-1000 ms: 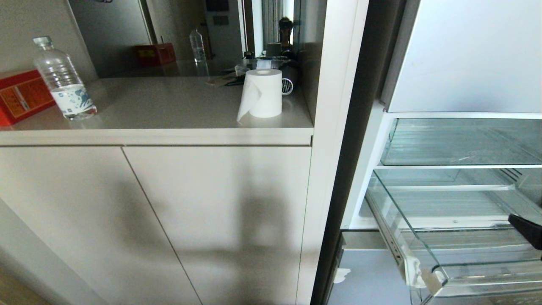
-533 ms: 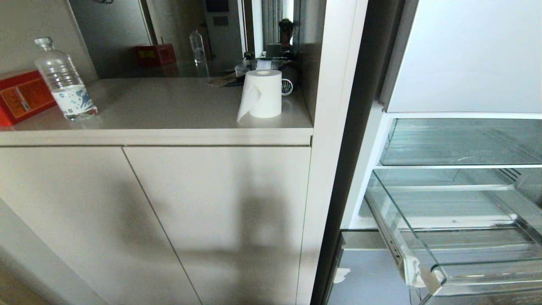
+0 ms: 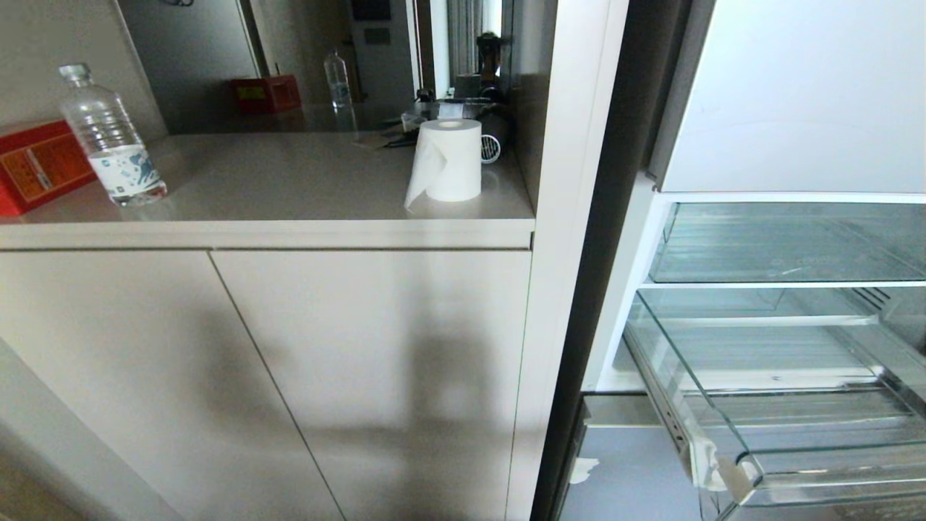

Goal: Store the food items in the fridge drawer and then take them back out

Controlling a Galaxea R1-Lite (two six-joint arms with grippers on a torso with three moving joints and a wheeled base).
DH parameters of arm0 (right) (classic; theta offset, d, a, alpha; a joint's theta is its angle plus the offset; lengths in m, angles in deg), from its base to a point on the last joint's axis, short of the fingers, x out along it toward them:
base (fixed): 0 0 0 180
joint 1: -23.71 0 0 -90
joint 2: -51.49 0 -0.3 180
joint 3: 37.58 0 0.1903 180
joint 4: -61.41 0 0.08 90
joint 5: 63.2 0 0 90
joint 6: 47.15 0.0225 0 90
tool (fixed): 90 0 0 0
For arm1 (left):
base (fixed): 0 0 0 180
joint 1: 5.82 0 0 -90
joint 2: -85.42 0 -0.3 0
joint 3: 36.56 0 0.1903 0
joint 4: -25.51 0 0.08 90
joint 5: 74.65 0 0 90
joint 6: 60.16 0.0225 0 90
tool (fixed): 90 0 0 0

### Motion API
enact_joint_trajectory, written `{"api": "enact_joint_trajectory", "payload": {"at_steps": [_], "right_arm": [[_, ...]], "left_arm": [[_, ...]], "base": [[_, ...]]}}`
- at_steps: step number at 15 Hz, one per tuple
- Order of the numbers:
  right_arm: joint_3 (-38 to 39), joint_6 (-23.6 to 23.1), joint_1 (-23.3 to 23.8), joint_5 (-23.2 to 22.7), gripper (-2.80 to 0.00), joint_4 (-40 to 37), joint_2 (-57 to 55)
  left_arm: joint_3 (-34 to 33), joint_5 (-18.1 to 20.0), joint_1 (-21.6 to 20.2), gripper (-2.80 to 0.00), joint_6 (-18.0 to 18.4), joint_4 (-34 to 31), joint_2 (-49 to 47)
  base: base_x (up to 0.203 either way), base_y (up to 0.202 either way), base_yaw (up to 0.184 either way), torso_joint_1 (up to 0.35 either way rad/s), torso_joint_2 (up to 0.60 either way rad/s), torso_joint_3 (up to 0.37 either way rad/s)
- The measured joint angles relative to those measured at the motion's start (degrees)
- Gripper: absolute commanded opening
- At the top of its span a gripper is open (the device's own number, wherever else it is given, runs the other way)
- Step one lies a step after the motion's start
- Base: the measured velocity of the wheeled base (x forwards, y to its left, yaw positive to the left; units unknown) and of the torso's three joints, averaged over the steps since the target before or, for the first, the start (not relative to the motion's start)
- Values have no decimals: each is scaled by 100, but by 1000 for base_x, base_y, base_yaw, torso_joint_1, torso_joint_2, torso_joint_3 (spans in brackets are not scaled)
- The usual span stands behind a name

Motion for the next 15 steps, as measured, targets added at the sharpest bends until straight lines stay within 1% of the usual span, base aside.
{"api": "enact_joint_trajectory", "payload": {"at_steps": [1, 2, 6, 7, 15], "right_arm": [[-1, -139, 71, -46, -280, -36, 238], [-1, -144, 120, -61, -280, -54, 390], [7, 31, 154, -43, -280, -65, 654], [7, 45, 149, -40, -280, -65, 677], [10, 110, 154, -29, -280, -69, 704]], "left_arm": [[0, 0, 0, -280, 0, 0, 0], [0, 2, 0, -280, 0, 0, 0], [2, 0, 0, -280, 2, 2, 0], [2, 0, -5, -280, 0, 3, 0], [0, 0, 2, -280, 2, 5, 0]], "base": [[0, 0, 0, 0, 0, 0], [0, 0, 0, 0, 0, 0], [0, 0, 0, 0, 0, 0], [3, -3, -88, 12, 2, 2], [-1, 7, -173, 1, 7, 4]]}}
